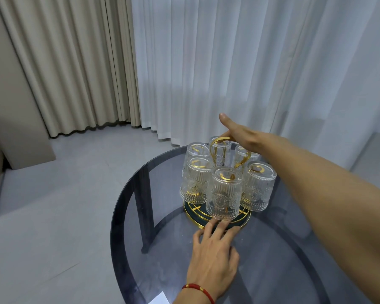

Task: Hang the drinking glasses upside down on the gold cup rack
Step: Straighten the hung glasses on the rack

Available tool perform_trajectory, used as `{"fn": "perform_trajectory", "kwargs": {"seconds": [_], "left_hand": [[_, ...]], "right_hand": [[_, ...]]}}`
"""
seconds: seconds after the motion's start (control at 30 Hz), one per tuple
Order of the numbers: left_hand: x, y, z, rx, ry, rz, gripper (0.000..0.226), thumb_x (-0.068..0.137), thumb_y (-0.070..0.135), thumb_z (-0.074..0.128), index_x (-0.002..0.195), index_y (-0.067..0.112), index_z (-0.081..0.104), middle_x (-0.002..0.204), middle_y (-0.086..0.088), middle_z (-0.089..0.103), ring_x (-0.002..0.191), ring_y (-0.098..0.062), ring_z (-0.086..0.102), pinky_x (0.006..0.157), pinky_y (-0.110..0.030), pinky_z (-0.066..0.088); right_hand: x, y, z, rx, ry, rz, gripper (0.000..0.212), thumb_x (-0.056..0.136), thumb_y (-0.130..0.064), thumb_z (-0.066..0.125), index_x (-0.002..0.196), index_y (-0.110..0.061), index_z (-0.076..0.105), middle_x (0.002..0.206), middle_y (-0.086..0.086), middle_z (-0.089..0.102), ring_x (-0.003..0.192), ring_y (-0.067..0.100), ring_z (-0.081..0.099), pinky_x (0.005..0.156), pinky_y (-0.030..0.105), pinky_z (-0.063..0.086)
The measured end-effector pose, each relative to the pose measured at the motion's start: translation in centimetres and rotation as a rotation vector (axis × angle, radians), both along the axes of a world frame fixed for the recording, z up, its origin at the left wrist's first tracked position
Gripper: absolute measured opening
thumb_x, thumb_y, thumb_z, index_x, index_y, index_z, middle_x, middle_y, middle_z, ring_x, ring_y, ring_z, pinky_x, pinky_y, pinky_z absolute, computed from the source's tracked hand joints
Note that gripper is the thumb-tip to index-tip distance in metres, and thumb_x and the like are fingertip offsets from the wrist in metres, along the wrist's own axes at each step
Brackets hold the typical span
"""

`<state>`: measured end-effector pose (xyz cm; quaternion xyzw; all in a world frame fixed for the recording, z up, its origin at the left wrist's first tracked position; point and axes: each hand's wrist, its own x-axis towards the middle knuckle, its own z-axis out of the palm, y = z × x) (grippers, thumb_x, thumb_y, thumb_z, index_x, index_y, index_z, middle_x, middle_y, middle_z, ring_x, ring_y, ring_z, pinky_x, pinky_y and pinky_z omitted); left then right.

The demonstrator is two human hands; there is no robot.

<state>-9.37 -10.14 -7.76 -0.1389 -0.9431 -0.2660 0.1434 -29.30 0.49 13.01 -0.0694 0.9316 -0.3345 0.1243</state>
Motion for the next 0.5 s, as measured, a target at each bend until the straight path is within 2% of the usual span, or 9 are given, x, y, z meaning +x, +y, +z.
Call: {"fn": "perform_trajectory", "kwargs": {"seconds": [0.1, 0.3, 0.5], "left_hand": [[0.02, -0.04, 0.00, -0.010, -0.004, -0.008, 0.049, 0.093, 0.031, 0.040, 0.141, 0.042, 0.039, 0.154, 0.019, 0.033, 0.145, -0.010, 0.012, 0.114, -0.037, 0.012], [0.07, -0.06, 0.17, -0.009, 0.000, -0.009, 0.049, 0.092, 0.030, 0.042, 0.140, 0.040, 0.042, 0.154, 0.018, 0.035, 0.145, -0.012, 0.016, 0.114, -0.039, 0.015], [0.10, -0.14, 0.18, 0.001, -0.011, -0.016, 0.050, 0.092, 0.030, 0.042, 0.140, 0.041, 0.041, 0.155, 0.017, 0.035, 0.146, -0.012, 0.014, 0.115, -0.041, 0.015]], "right_hand": [[0.00, 0.02, -0.03, -0.001, 0.000, 0.018, 0.125, 0.068, -0.099, 0.008, 0.154, -0.017, 0.045, 0.166, 0.002, 0.035, 0.153, 0.030, 0.029, 0.123, 0.059, 0.011], [-0.02, 0.22, -0.10, 0.019, 0.034, 0.035, 0.118, 0.075, -0.096, 0.008, 0.153, -0.017, 0.046, 0.167, 0.004, 0.033, 0.153, 0.031, 0.027, 0.121, 0.059, 0.012], [0.29, 0.28, 0.22, 0.046, 0.045, 0.054, 0.139, 0.051, -0.109, 0.012, 0.152, -0.021, 0.049, 0.168, 0.003, 0.031, 0.152, 0.031, 0.028, 0.120, 0.059, 0.012]]}}
